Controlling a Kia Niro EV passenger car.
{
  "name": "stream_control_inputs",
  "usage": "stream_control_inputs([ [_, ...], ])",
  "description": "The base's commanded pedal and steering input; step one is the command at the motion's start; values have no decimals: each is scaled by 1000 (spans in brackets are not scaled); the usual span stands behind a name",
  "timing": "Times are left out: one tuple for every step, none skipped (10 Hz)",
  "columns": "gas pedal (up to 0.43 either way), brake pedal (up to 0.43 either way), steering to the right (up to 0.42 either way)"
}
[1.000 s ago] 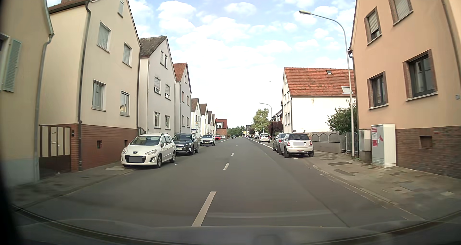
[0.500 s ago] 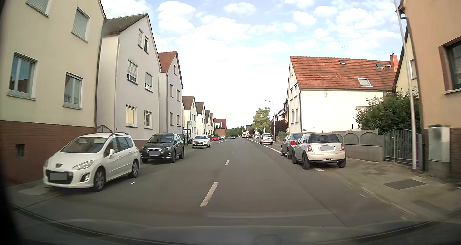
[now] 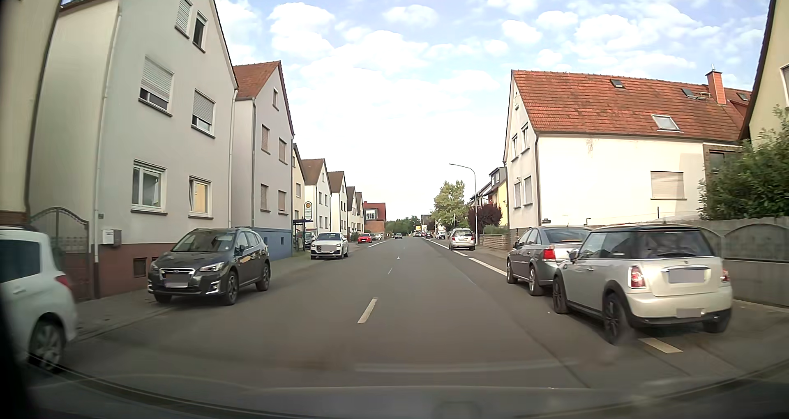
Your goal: Follow the waypoints while adhering to traffic rules and regulations
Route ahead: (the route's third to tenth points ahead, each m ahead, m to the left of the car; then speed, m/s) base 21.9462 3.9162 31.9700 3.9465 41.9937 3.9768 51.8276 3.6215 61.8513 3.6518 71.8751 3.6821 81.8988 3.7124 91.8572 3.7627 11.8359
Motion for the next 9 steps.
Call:
stream_control_inputs([
  [47, 30, 0],
  [47, 30, 0],
  [47, 30, 0],
  [47, 24, 0],
  [39, 30, -1],
  [39, 30, -1],
  [39, 30, -1],
  [39, 24, -1],
  [39, 30, -1],
])
